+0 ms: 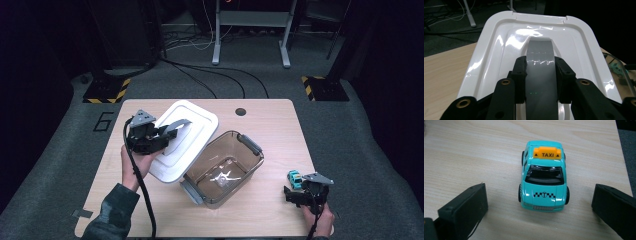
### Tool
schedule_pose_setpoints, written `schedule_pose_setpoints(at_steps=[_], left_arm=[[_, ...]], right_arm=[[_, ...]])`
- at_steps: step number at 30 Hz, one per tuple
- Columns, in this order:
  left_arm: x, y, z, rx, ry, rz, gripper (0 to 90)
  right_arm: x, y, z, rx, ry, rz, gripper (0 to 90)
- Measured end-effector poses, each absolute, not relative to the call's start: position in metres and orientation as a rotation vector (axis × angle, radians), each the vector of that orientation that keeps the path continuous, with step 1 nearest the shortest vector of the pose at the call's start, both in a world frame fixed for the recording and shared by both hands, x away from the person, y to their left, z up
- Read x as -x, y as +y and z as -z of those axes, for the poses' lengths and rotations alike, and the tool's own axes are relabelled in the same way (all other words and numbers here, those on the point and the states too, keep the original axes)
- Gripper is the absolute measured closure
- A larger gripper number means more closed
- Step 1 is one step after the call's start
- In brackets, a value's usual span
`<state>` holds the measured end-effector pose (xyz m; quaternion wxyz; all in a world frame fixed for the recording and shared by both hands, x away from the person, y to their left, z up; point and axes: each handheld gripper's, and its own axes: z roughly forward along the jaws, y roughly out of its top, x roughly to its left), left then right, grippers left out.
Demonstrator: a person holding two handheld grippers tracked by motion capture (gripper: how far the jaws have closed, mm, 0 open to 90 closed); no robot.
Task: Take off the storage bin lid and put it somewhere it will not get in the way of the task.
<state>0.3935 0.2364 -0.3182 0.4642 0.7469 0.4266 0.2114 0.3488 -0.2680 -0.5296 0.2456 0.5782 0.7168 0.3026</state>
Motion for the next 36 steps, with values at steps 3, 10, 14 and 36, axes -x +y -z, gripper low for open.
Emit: schedule_pose_setpoints(at_steps=[3,10,14,36], left_arm=[[-0.394,0.247,0.320,-1.813,1.077,-0.533,66.7],[-0.395,0.274,0.336,-1.767,1.177,-0.545,66.7],[-0.399,0.286,0.343,-1.742,1.226,-0.558,66.7],[-0.418,0.331,0.393,-1.647,1.490,-0.602,66.7]], right_arm=[[-0.349,-0.268,0.530,-1.580,1.954,-0.826,0.0],[-0.349,-0.268,0.530,-1.584,1.950,-0.825,0.0],[-0.349,-0.268,0.530,-1.581,1.953,-0.824,0.0],[-0.349,-0.268,0.530,-1.581,1.953,-0.824,0.0]])
